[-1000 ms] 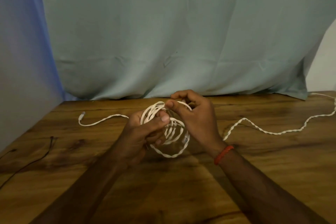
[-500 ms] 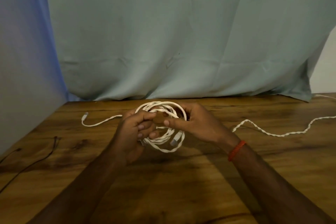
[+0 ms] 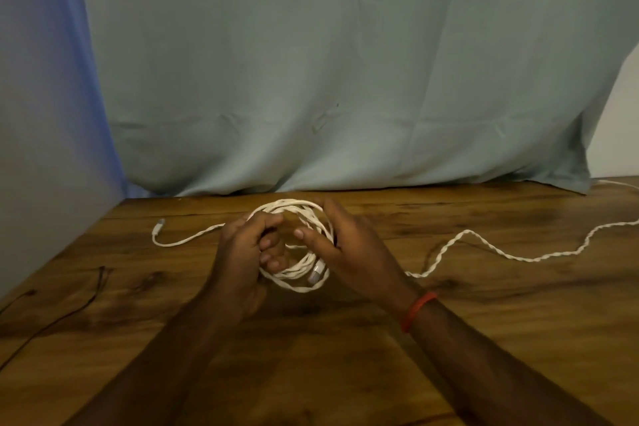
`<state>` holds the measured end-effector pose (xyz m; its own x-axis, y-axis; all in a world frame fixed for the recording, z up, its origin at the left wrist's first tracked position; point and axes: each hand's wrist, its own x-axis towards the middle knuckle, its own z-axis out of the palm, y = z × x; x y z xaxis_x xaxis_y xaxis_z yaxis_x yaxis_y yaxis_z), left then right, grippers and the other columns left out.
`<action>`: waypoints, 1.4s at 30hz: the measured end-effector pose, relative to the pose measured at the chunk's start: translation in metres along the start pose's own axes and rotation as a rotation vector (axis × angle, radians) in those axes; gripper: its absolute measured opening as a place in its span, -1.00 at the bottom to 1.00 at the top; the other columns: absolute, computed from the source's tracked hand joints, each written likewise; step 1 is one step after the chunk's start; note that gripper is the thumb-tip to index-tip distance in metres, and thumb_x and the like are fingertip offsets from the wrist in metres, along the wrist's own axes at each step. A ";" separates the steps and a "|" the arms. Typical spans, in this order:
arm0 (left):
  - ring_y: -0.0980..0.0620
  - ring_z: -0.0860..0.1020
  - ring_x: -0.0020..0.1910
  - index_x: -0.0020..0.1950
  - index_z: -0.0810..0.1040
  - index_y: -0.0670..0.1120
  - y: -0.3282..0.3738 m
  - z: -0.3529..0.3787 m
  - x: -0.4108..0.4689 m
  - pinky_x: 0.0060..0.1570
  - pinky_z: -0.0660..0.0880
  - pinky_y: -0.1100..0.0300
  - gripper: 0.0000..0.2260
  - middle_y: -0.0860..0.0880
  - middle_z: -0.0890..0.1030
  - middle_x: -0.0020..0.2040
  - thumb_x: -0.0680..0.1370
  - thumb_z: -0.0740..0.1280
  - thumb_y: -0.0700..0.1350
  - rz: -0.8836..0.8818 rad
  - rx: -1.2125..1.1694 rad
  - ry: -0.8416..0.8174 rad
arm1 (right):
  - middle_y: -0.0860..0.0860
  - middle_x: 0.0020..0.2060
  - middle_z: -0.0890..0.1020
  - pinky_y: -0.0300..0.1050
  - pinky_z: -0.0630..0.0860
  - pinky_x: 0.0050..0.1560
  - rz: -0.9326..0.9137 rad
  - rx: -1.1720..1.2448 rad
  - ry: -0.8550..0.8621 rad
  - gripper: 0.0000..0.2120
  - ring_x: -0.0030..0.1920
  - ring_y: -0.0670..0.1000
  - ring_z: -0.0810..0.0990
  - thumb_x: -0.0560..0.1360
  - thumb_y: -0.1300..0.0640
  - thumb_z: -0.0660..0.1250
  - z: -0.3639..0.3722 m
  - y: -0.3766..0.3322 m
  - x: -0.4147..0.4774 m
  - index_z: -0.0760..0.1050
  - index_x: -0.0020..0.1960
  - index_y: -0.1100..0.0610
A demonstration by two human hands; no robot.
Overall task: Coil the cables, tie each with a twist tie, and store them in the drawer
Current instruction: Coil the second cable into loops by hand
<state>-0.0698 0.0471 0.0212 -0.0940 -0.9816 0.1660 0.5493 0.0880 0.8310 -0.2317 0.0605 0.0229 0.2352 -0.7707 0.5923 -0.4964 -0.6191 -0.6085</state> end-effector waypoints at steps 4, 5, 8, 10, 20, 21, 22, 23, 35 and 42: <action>0.15 0.16 -0.66 -0.40 0.27 -0.08 0.001 0.006 -0.006 -0.63 0.18 0.37 -0.72 0.03 0.19 -0.54 0.49 0.25 -0.20 -0.012 -0.041 -0.057 | -0.16 -0.15 0.63 -0.12 0.47 -0.19 -0.047 -0.140 -0.010 -0.85 -0.15 -0.12 0.60 0.64 -0.08 0.25 -0.001 0.000 0.000 0.40 0.19 -0.10; 0.15 0.16 -0.67 -0.40 0.26 -0.07 0.002 0.007 -0.007 -0.64 0.18 0.37 -0.74 0.03 0.19 -0.55 0.44 0.27 -0.16 -0.017 -0.058 -0.091 | -0.15 -0.13 0.63 -0.11 0.48 -0.17 -0.061 -0.139 0.004 -0.86 -0.13 -0.12 0.59 0.65 -0.06 0.24 -0.002 0.000 0.000 0.41 0.19 -0.08; 0.15 0.15 -0.68 -0.44 0.26 -0.06 0.005 0.011 -0.011 -0.67 0.18 0.35 -0.75 0.03 0.19 -0.56 0.42 0.22 -0.13 -0.048 -0.106 -0.167 | -0.07 -0.02 0.66 -0.03 0.53 -0.04 -0.075 -0.095 0.001 -0.79 -0.03 -0.09 0.61 0.66 0.00 0.21 -0.001 -0.003 -0.001 0.44 0.25 0.04; 0.14 0.15 -0.68 -0.46 0.26 -0.05 0.007 0.011 -0.013 -0.68 0.18 0.35 -0.72 0.02 0.19 -0.57 0.46 0.17 -0.13 -0.087 -0.154 -0.214 | -0.05 0.03 0.67 -0.14 0.53 0.01 -0.074 -0.041 -0.004 -0.73 0.01 -0.11 0.62 0.66 0.07 0.23 0.000 -0.006 0.000 0.43 0.34 0.06; -0.01 0.43 -0.51 -0.43 0.39 -0.11 0.005 0.017 -0.015 -0.31 0.49 0.09 -0.76 -0.05 0.36 -0.51 0.43 0.24 -0.08 -0.206 -0.129 -0.095 | -0.01 -0.23 0.63 -0.06 0.44 -0.24 -0.015 -0.166 -0.031 -0.83 -0.25 -0.05 0.57 0.67 0.03 0.20 -0.003 0.001 0.005 0.46 -0.01 0.08; -0.04 0.50 -0.43 -0.39 0.43 -0.13 0.006 0.016 -0.014 -0.19 0.49 0.04 -0.78 -0.07 0.41 -0.47 0.43 0.26 -0.07 -0.212 -0.073 -0.092 | -0.01 -0.23 0.63 -0.07 0.46 -0.24 -0.017 -0.181 -0.026 -0.83 -0.24 -0.07 0.57 0.68 0.02 0.19 -0.004 0.003 0.005 0.46 -0.01 0.08; -0.05 0.56 -0.37 -0.34 0.47 -0.14 0.008 0.015 -0.013 -0.13 0.49 0.03 -0.80 -0.09 0.45 -0.43 0.43 0.28 -0.06 -0.222 -0.021 -0.108 | -0.04 -0.25 0.60 -0.16 0.45 -0.27 -0.021 -0.194 -0.015 -0.83 -0.26 -0.13 0.55 0.68 0.02 0.19 -0.006 0.002 0.006 0.44 -0.04 0.06; -0.07 0.58 -0.33 -0.30 0.49 -0.15 0.010 0.014 -0.013 -0.12 0.50 0.04 -0.81 -0.10 0.47 -0.41 0.43 0.29 -0.06 -0.235 0.017 -0.136 | -0.09 -0.30 0.55 -0.29 0.38 -0.31 -0.025 -0.205 0.002 -0.84 -0.28 -0.18 0.53 0.68 0.03 0.20 -0.009 0.001 0.006 0.40 -0.08 0.01; 0.01 0.43 -0.52 -0.38 0.40 -0.10 0.006 0.019 -0.017 -0.34 0.53 0.17 -0.66 -0.01 0.32 -0.56 0.50 0.27 0.08 -0.201 -0.247 -0.132 | -0.13 -0.24 0.62 -0.25 0.34 -0.24 -0.012 -0.112 0.211 -0.87 -0.21 -0.12 0.58 0.64 0.08 0.28 -0.001 0.001 0.001 0.57 0.04 0.10; 0.14 0.20 -0.69 -0.40 0.36 -0.08 0.018 0.010 -0.003 -0.51 0.40 0.26 -0.58 0.07 0.20 -0.62 0.60 0.22 0.10 -0.125 -0.317 -0.096 | -0.13 -0.16 0.71 -0.30 0.45 -0.28 0.040 0.173 0.149 -0.83 -0.26 -0.20 0.63 0.58 -0.02 0.39 0.007 -0.007 0.010 0.60 0.14 -0.03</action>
<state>-0.0679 0.0536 0.0411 -0.2457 -0.9599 0.1352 0.7577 -0.1032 0.6444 -0.2197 0.0560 0.0297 0.0856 -0.7721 0.6297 -0.3487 -0.6153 -0.7070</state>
